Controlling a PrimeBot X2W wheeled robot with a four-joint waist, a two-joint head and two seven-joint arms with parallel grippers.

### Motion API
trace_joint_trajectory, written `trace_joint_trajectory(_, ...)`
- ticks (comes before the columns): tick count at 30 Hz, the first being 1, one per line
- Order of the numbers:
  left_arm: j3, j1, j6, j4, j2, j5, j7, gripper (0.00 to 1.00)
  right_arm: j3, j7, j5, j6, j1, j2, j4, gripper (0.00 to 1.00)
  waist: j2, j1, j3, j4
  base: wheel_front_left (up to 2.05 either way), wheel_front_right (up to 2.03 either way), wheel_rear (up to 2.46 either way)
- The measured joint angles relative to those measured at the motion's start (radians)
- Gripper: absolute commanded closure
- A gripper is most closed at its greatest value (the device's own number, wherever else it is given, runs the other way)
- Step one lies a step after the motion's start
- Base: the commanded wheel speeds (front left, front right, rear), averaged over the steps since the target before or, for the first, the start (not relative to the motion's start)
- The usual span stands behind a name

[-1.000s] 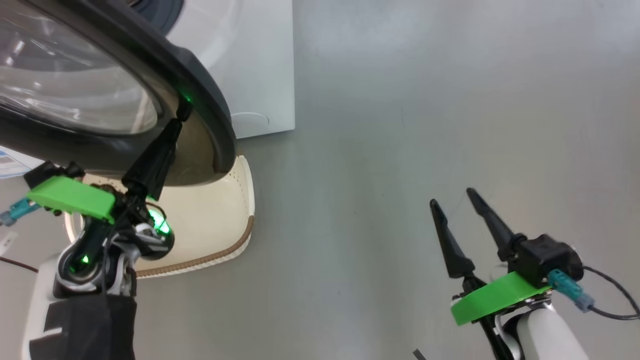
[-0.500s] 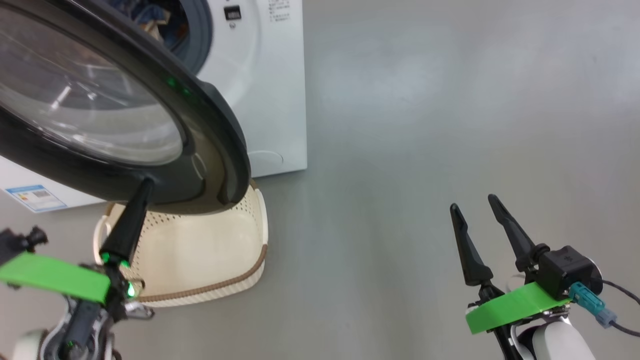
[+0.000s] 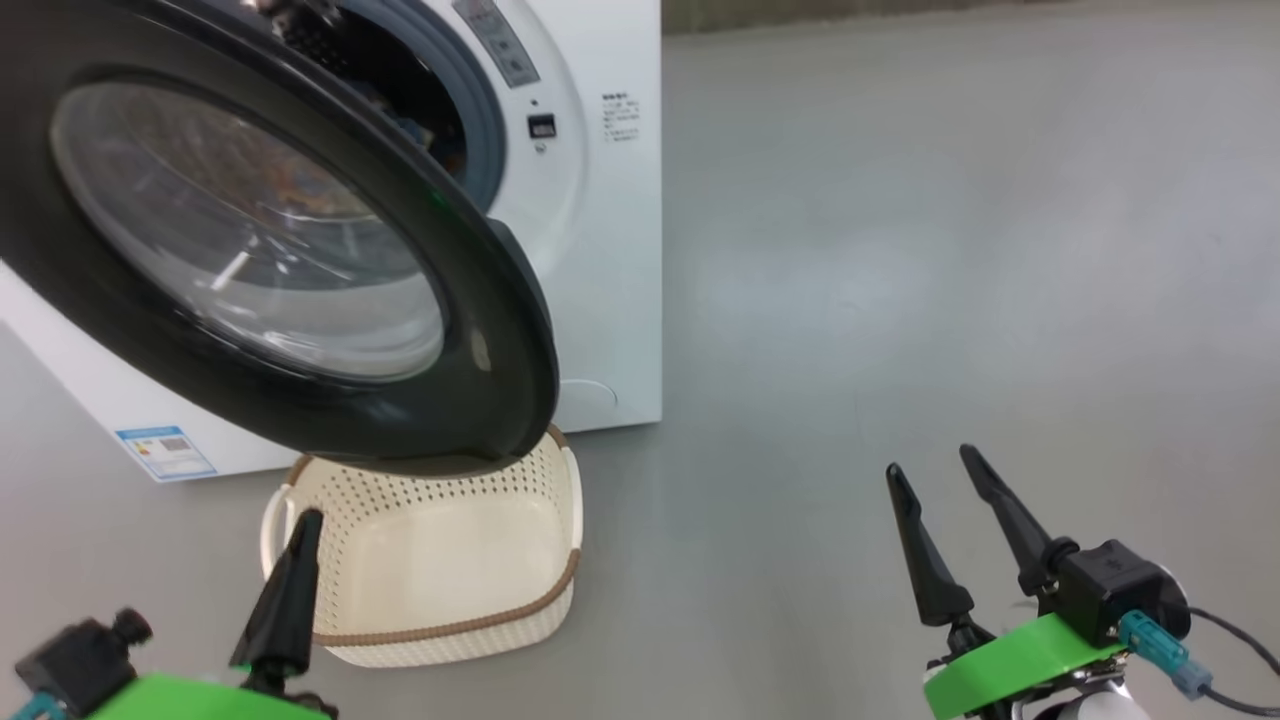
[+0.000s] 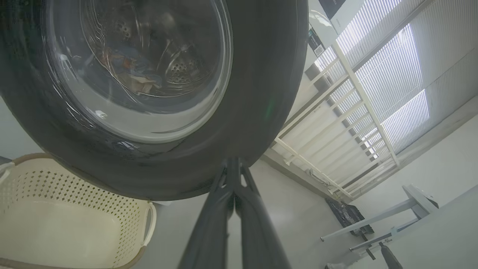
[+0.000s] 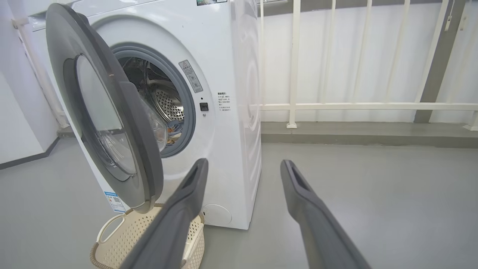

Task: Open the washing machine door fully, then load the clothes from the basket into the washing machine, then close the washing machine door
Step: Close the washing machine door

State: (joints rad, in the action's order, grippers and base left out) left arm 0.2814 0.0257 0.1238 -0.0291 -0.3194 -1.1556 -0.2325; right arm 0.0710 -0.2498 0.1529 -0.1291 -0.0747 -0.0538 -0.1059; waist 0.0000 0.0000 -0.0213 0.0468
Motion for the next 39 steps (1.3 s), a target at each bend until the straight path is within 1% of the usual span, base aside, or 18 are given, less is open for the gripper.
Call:
trace_joint_trajectory(2,0.009,-0.011,0.000,0.028,-0.012,0.054,-0.016,1.00,0.005,0.000,0.000,0.000,0.011,0.000,0.000,0.00,0.0000,0.0000,0.015,-0.009,0.00,0.00,0.00)
trace_joint_trajectory(3,0.000,-0.015,0.000,0.036,-0.009,0.087,-0.016,1.00,0.005,0.000,0.000,0.000,0.016,0.001,0.000,0.00,0.0000,0.0000,0.022,-0.013,0.00,0.00,0.00)
trace_joint_trajectory(5,-0.064,-0.023,0.000,0.037,0.024,0.176,-0.019,1.00,0.005,0.000,0.000,0.000,0.020,0.001,0.000,0.00,0.0000,0.0000,0.031,-0.023,0.00,0.00,0.00)
trace_joint_trajectory(7,-0.108,-0.029,0.000,0.041,0.048,0.309,-0.023,1.00,0.005,0.000,0.000,0.000,0.021,0.001,0.001,0.00,0.0000,0.0000,0.039,-0.032,0.00,0.00,0.00)
trace_joint_trajectory(9,-0.160,-0.039,0.004,0.045,0.090,0.420,-0.023,1.00,0.005,0.000,0.000,0.000,0.025,0.002,0.001,0.00,0.0000,0.0000,0.044,-0.041,0.00,0.00,0.00)
trace_joint_trajectory(13,-0.211,-0.061,0.004,0.038,0.145,0.604,-0.023,1.00,0.010,0.000,0.000,0.000,0.035,0.002,-0.002,0.00,0.0000,0.0000,0.052,-0.052,0.00,0.00,0.00)
trace_joint_trajectory(17,-0.224,-0.080,0.004,0.016,0.160,0.754,-0.023,1.00,0.013,0.000,0.000,0.000,0.036,0.002,-0.004,0.00,0.0001,0.0000,0.057,-0.057,0.00,0.00,0.00)
trace_joint_trajectory(18,-0.228,-0.085,0.004,0.014,0.164,0.786,-0.023,0.90,0.013,0.000,0.000,0.000,0.037,0.002,-0.005,0.00,0.0001,0.0000,0.058,-0.059,0.00,0.00,0.00)
trace_joint_trajectory(19,-0.231,-0.091,0.004,0.016,0.170,0.810,-0.023,0.51,0.013,0.000,0.000,0.000,0.038,0.002,-0.007,0.00,0.0000,0.0000,0.059,-0.060,0.00,0.00,0.00)
trace_joint_trajectory(20,-0.230,-0.095,0.004,0.017,0.174,0.830,-0.023,0.00,0.013,0.000,0.000,0.000,0.038,0.002,-0.010,0.00,0.0000,0.0000,0.059,-0.061,0.00,0.00,0.00)
trace_joint_trajectory(23,-0.224,-0.101,0.004,0.022,0.188,0.840,-0.023,0.00,0.012,0.000,0.000,0.000,0.038,0.002,-0.016,0.00,0.0000,0.0000,0.059,-0.064,0.00,0.00,0.00)
trace_joint_trajectory(28,-0.193,-0.105,0.004,0.046,0.181,0.855,-0.023,0.00,0.011,0.000,0.000,0.000,0.039,0.002,-0.026,0.00,0.0000,0.0000,0.057,-0.067,0.00,0.00,0.00)
trace_joint_trajectory(31,-0.170,-0.105,0.004,0.059,0.170,0.886,-0.023,0.00,0.012,0.000,0.000,0.000,0.040,0.002,-0.031,0.00,0.0000,0.0000,0.059,-0.069,0.00,0.00,0.00)
trace_joint_trajectory(39,-0.166,-0.105,0.004,0.089,0.177,0.886,-0.023,0.00,0.010,0.000,0.000,0.000,0.045,0.002,-0.035,0.00,0.0000,0.0000,0.059,-0.067,0.00,0.00,0.00)
